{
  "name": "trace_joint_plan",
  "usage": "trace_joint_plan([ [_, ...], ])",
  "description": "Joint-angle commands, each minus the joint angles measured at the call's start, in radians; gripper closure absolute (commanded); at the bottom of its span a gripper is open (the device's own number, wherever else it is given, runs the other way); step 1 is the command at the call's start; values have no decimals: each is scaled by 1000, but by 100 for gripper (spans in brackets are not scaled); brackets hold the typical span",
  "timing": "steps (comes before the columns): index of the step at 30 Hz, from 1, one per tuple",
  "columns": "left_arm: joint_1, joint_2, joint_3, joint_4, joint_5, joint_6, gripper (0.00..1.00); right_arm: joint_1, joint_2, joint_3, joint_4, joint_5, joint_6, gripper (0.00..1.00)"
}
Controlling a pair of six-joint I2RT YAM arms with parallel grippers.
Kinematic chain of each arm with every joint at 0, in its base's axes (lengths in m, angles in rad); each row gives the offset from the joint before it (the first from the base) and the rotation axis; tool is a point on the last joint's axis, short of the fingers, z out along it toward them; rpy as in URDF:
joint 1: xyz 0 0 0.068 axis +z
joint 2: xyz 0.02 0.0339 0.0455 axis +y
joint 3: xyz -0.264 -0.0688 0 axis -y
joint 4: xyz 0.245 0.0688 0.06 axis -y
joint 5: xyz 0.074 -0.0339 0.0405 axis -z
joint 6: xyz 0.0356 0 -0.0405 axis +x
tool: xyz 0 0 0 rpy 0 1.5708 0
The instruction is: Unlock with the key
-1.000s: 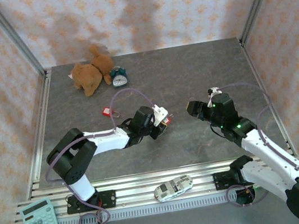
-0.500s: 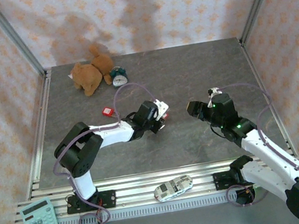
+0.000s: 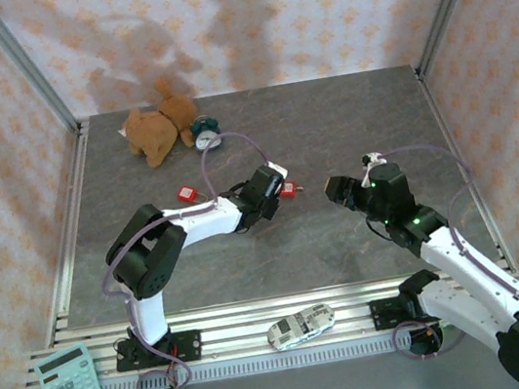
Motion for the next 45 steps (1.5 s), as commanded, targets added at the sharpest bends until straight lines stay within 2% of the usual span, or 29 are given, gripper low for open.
trace_joint_plan([
  [1,0,-72,20,-39,-41,-27,54,-6,-9,15,-21,11,-1,34],
  [5,0,-184,8,-51,-102,-26,46,-6,40,29,-18,12,11,34],
  [8,1,-292,-36,-16,-236,-41,40,7,121,50,4,-2,15,35],
  [10,0,-368,-75,7,-353,-74,36,51,218,97,-11,13,1,37],
  [13,4,-498,-164,10,-545,-188,31,175,388,201,-58,114,-54,39],
  [16,13,-634,-257,-80,-636,-348,16,263,557,302,-89,221,-68,41],
  [19,31,-761,-353,-193,-638,-522,7,319,704,398,-109,297,-76,45],
  [20,35,-805,-392,-216,-632,-572,2,329,757,433,-121,307,-77,50],
  [22,39,-880,-460,-244,-616,-655,0,335,846,491,-136,289,-65,58],
  [24,39,-956,-520,-259,-602,-694,0,338,906,517,-127,276,-50,63],
  [29,46,-1070,-607,-219,-598,-692,0,334,1015,574,-112,290,-44,65],
  [34,76,-1000,-541,-219,-633,-648,0,300,1087,638,-83,288,-80,65],
  [38,146,-900,-451,-264,-628,-671,0,279,1092,673,-71,296,-130,64],
  [41,227,-843,-409,-253,-529,-721,0,257,1106,723,-109,284,-166,62],
  [45,347,-770,-374,-205,-370,-775,0,256,1001,661,-68,175,-157,58],
])
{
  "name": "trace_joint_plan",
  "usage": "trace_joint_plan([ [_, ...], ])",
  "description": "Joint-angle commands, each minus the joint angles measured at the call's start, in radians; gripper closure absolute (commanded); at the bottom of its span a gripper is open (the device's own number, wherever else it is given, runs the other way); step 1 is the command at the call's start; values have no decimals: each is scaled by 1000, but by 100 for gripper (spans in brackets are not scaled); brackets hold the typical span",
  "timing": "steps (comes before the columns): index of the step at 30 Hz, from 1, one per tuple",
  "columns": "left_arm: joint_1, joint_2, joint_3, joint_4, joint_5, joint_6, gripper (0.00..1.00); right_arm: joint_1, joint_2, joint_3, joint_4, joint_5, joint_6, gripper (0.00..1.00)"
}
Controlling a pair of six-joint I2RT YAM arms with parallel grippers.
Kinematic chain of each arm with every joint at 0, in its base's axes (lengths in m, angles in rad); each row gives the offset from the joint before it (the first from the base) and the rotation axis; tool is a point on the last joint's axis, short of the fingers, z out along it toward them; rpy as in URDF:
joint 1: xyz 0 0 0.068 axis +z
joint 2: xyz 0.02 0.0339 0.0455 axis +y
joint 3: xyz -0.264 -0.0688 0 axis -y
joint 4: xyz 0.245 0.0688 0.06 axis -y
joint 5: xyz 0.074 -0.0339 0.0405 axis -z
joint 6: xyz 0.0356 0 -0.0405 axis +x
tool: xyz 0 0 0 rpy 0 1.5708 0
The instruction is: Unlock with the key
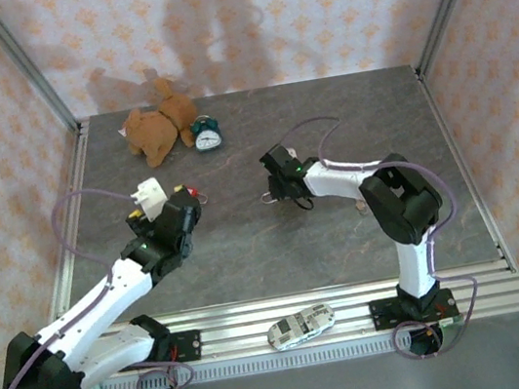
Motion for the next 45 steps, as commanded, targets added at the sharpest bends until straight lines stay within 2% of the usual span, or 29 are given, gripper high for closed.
trace_joint_plan([
  [1,82,65,44,32,145,-71,0,6,-120,-48,22,-64,-6,58],
  [3,128,148,99,22,201,-74,0,10,-215,-119,52,-87,12,55],
  [7,155,358,259,-17,260,-27,0,17,-363,-226,55,-101,29,51],
  [10,160,530,414,-131,294,-68,0,18,-473,-306,40,-77,31,47],
  [13,160,643,478,-121,340,-102,0,18,-566,-373,38,-75,33,44],
  [17,163,781,601,-193,330,-134,0,17,-644,-420,29,-73,27,40],
  [20,175,849,633,-230,326,-192,1,17,-664,-429,21,-78,15,39],
  [27,184,889,653,-360,283,-391,4,15,-673,-467,67,-117,4,36],
  [29,189,881,633,-334,311,-427,4,15,-669,-475,79,-121,0,36],
  [33,195,928,690,-382,347,-473,5,14,-669,-477,82,-127,-9,36],
  [35,200,958,719,-433,351,-511,8,12,-675,-478,75,-121,-15,36],
  [37,203,965,703,-435,356,-538,18,9,-684,-482,70,-118,-19,36],
  [39,206,964,680,-420,365,-547,23,7,-694,-488,70,-117,-17,36],
  [45,207,964,667,-421,370,-539,28,7,-700,-493,69,-124,-11,37],
])
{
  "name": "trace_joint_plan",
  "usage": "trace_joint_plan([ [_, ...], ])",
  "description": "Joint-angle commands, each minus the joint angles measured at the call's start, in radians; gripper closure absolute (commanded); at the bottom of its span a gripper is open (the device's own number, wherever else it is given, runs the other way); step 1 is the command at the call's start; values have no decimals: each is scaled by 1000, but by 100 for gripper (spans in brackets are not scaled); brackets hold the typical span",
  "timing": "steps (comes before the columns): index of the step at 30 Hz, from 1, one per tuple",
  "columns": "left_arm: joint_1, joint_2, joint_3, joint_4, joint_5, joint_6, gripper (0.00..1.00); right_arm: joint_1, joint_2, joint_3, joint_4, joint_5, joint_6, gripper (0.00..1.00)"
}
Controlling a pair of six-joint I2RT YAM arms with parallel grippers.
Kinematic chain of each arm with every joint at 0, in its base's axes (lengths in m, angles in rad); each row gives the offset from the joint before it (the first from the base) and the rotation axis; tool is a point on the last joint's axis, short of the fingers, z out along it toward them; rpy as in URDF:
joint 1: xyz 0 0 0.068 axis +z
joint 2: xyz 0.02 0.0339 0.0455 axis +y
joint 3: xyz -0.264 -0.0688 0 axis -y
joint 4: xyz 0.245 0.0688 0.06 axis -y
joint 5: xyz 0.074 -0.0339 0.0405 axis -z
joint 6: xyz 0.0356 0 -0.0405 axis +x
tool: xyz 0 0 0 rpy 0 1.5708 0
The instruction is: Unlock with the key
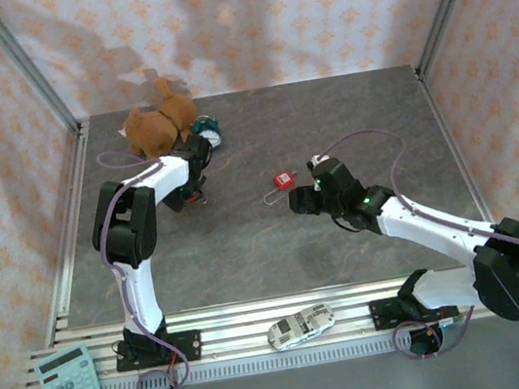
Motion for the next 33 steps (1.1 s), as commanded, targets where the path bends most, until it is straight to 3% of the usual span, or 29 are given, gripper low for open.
trace_joint_plan([
  [1,9,-2,-18,-41,-11,-26,32,-5,-18,-14,4,3,-8,37],
  [6,8,-37,-61,-7,-22,31,48,-5,-64,-12,-10,5,-4,38],
  [10,8,-79,-114,38,-31,82,55,-6,-84,-6,-25,11,-4,39],
  [17,-34,-178,-209,127,-6,189,56,-7,-104,6,-63,45,-14,39],
  [21,-156,-214,-247,153,-44,313,53,-14,-101,10,-97,84,-1,39],
  [27,-338,-237,-324,191,2,396,53,-42,-107,-8,-122,88,23,39],
  [33,-483,-212,-326,239,124,459,51,-59,-124,-19,-136,90,28,39],
])
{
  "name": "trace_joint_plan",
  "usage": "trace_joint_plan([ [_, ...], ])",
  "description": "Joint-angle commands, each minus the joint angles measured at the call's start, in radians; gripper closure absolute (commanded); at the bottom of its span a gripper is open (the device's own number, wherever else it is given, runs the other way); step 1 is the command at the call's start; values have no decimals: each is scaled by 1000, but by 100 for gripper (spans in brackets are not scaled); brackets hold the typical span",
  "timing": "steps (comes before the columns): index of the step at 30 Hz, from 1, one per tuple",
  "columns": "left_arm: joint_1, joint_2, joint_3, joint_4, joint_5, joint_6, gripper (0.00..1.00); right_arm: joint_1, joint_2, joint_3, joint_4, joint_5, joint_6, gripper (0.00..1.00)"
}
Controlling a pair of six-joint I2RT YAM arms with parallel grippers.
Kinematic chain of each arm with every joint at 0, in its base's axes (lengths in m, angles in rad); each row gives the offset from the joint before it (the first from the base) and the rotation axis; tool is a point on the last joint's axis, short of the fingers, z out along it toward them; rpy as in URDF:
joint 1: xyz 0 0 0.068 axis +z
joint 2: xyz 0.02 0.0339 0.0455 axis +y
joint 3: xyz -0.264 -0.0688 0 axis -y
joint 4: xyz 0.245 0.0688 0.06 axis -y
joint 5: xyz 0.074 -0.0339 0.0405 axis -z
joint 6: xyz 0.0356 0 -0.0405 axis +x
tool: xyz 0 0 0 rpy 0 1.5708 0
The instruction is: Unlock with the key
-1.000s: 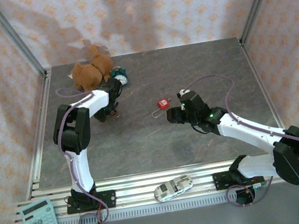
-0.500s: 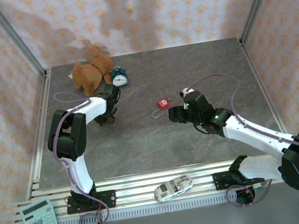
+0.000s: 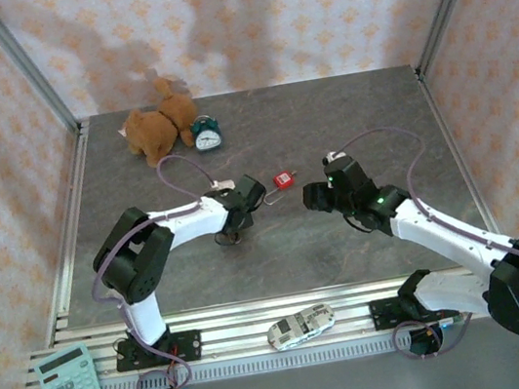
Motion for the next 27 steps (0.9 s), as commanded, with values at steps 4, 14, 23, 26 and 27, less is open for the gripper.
trace_joint_plan([
  [4,-172,66,113,-60,70,154,48,-13,-48,-13,-56,59,14,39],
  [14,-325,117,189,-17,122,367,23,-94,-128,-35,-145,126,67,35],
  [23,-324,13,37,-16,56,393,17,-133,-157,-77,-175,109,92,33],
  [26,-318,0,-18,-1,3,378,17,-133,-155,-64,-188,109,91,33],
  [27,-313,-8,-29,3,-14,370,18,-133,-152,-58,-193,114,90,33],
])
